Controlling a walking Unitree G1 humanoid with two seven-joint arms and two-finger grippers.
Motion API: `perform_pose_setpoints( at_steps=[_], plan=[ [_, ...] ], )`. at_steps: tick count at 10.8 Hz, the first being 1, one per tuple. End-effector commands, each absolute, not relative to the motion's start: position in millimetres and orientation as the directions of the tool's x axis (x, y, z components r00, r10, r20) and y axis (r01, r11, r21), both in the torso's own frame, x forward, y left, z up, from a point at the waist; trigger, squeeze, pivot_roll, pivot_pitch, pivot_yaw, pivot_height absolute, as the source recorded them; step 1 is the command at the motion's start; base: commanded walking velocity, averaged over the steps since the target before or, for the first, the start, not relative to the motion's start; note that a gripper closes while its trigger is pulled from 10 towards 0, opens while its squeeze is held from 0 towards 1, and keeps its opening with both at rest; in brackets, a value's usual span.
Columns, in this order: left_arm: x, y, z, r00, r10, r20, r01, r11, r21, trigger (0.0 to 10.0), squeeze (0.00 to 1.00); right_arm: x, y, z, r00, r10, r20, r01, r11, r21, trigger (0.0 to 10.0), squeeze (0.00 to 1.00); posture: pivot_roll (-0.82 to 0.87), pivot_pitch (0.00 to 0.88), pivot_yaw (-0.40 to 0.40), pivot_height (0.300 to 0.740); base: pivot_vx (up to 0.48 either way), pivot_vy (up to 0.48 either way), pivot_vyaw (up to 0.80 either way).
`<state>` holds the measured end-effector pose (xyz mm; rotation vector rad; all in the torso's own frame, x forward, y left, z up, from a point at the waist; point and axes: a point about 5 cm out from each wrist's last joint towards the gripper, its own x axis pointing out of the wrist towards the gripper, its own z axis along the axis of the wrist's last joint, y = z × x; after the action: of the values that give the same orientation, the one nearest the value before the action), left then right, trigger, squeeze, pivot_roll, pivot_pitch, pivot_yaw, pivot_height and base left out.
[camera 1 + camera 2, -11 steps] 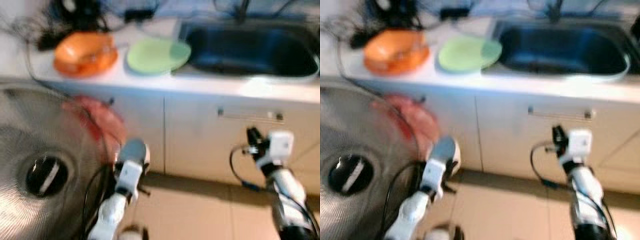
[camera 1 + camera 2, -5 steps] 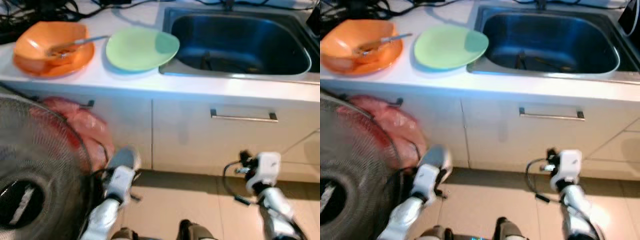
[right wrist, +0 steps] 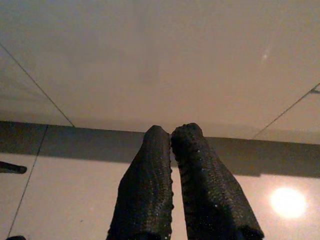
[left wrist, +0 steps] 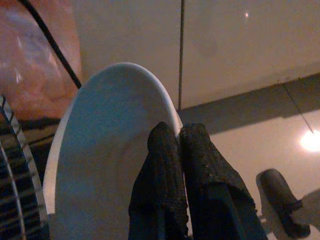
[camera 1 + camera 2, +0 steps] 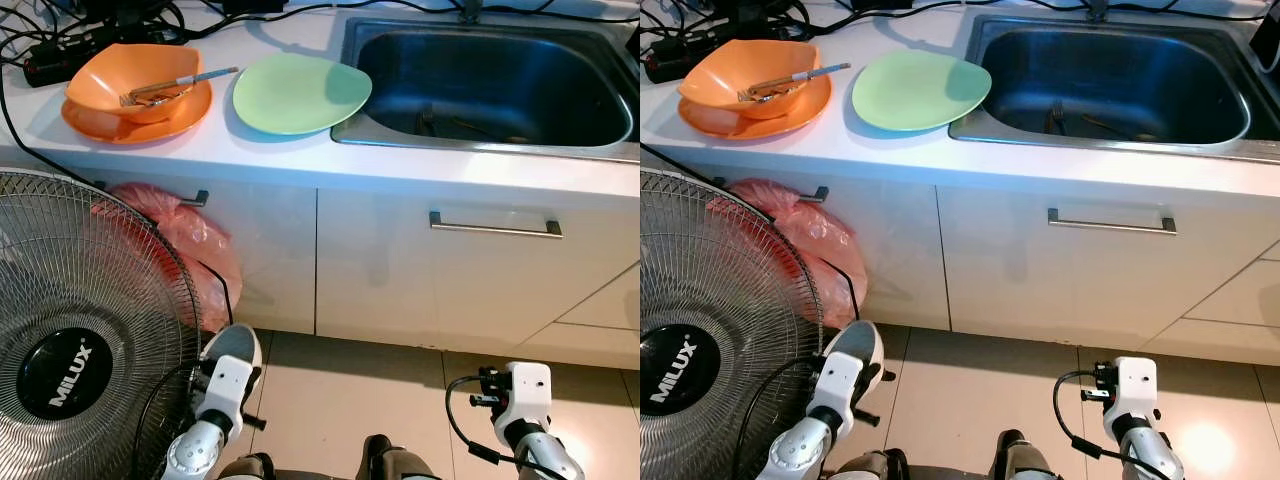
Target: Kitchen organization
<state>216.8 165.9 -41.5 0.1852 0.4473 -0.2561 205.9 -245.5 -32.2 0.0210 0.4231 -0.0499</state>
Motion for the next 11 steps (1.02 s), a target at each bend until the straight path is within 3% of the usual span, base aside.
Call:
perform_pose_setpoints(
  at_steps=[1,6,11],
  plan=[
    [208,175,-48,0.864,-0.157,-0.478,0.243,0.962,0.122,10.0,0.0,201,-245,-37,0.902,-0.057,-0.429,0.067,0.998,0.008,10.0,0.0,0.03,0.197,0.02,0.74,0.0,0.0,0.0],
    [192,201,-61,0.821,-0.038,-0.57,0.121,0.987,0.109,10.0,0.0,183,-242,-55,0.842,-0.076,-0.534,0.088,0.996,-0.003,10.0,0.0,0.03,0.189,0.021,0.74,0.0,0.0,0.0],
    [189,194,-65,0.799,-0.062,-0.598,0.149,0.984,0.097,10.0,0.0,174,-240,-62,0.81,-0.08,-0.581,0.095,0.995,-0.005,10.0,0.0,0.03,0.169,0.025,0.74,0.0,0.0,0.0]
  ],
)
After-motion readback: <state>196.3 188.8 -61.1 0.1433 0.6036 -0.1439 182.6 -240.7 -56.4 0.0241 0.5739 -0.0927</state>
